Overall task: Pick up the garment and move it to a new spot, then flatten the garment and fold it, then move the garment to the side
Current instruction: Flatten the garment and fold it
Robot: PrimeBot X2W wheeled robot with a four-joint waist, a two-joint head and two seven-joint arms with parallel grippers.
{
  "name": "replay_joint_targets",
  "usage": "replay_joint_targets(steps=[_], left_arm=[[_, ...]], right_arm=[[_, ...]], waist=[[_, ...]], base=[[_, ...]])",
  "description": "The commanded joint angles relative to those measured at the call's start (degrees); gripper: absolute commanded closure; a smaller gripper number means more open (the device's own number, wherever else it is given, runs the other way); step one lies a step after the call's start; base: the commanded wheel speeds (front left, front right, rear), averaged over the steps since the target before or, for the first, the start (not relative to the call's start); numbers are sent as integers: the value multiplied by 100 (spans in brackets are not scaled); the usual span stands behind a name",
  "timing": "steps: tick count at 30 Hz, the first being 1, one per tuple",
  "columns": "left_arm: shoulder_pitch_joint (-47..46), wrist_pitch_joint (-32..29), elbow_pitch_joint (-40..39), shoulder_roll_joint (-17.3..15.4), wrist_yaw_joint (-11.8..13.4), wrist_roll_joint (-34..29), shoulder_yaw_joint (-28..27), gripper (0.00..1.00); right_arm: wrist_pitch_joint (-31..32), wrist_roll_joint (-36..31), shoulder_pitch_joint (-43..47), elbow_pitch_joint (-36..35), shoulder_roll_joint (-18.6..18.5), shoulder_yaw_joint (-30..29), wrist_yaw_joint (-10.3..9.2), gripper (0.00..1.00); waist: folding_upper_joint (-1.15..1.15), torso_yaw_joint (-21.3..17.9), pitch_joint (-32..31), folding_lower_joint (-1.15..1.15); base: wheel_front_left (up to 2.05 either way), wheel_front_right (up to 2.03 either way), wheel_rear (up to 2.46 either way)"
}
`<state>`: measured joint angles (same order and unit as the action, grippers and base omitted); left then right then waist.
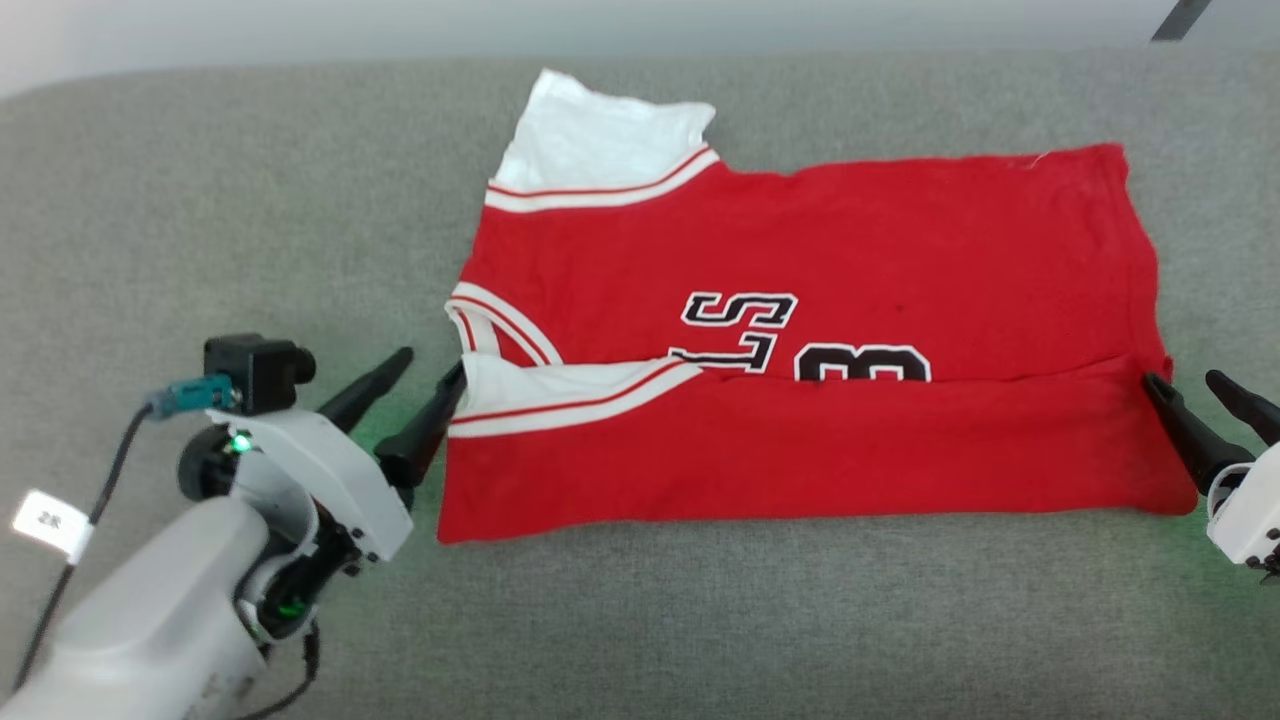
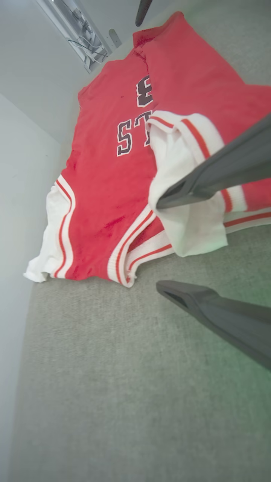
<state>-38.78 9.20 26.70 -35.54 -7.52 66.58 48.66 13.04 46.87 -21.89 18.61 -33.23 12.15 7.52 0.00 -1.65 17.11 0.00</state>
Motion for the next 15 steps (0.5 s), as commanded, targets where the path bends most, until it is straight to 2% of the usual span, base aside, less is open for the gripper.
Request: replay_joint_targets(steps=[1,5,8,11,15], left_arm=[[-62,-41,6,-43,46,-85,27,0],[-319,-454,-135,-279,226,-216,104,0],[-477,-984,-353,-449,388,-268,230,0],[-643,-1828,-617,-648,619,-150,378,0],[-666,-3243,-1130,-862,1009,303,589,0]], right_arm=[[-38,29,-27,29,22,-10,-6,0],[-185,52,61,73,22,-6,-6,0],[-267,57,133,56,46,-30,-6,0],[-277,60,170,28,68,-26,-6,0],[-265,60,262,-43,98,-24,-6,0]], waist=[[0,-8,-258,0],[0,-6,-521,0],[0,-2,-681,0],[0,-9,-774,0],[0,-39,-787,0]], base=[[0,0,0],[0,0,0],[0,0,0],[0,0,0],[0,0,0]])
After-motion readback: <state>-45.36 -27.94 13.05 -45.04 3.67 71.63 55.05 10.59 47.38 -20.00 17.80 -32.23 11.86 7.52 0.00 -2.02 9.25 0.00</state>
